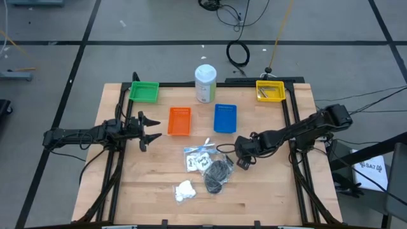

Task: Pick & Place Travel size toiletries
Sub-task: Put the nail cutter into the yellow bin

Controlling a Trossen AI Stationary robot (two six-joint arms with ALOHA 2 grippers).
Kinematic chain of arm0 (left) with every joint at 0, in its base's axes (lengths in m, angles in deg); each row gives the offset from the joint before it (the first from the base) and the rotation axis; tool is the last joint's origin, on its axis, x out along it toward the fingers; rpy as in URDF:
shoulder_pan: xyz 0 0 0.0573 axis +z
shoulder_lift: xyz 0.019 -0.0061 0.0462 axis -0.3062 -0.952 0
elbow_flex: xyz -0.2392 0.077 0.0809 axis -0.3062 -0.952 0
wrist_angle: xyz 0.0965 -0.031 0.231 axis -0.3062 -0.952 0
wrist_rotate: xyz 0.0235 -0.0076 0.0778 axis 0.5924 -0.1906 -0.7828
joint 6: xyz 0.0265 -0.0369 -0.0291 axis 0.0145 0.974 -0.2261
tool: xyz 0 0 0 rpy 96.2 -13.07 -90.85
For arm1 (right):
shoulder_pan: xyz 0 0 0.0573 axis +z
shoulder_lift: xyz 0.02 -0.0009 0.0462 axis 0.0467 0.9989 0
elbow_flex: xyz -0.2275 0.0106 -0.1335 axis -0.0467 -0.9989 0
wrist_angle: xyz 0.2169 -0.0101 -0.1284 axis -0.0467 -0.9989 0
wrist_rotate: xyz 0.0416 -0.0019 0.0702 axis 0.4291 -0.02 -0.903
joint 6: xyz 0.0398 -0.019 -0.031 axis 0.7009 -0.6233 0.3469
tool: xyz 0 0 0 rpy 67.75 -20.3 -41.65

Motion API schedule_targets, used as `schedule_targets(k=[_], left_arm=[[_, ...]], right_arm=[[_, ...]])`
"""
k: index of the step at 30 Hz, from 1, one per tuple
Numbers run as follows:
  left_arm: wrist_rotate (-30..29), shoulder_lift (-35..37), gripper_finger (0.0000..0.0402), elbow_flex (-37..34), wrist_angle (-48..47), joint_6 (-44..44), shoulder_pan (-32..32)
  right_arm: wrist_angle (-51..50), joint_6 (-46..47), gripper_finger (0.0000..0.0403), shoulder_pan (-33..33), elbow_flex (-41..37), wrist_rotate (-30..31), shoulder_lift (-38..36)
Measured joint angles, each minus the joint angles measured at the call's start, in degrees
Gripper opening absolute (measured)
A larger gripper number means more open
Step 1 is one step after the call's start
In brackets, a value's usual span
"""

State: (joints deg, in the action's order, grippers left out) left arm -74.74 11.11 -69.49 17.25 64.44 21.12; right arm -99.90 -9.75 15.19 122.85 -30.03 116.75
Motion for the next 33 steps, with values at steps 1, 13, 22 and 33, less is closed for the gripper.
schedule_targets(k=[1, 13, 22, 33], left_arm=[[0.0, -0.01, 0.0274, 0.0, 0.0, 0.01, 0.0], [0.0, -0.01, 0.0274, -0.01, 0.0, 0.01, 0.01], [0.0, 0.0, 0.0274, -0.01, 0.01, -0.01, 0.0], [0.0, 0.01, 0.0274, 0.0, 0.0, -0.01, 0.0]], right_arm=[[0.02, 0.69, 0.0166, 0.24, 0.0, 0.01, -0.15], [-1.64, 11.18, 0.0166, 7.96, 0.09, 2.85, -0.41], [-3.8, 12.41, 0.0166, 8.22, -0.2, 7.39, 0.72], [0.37, 13.6, 0.0166, 8.22, -2.69, 6.05, 3.91]])
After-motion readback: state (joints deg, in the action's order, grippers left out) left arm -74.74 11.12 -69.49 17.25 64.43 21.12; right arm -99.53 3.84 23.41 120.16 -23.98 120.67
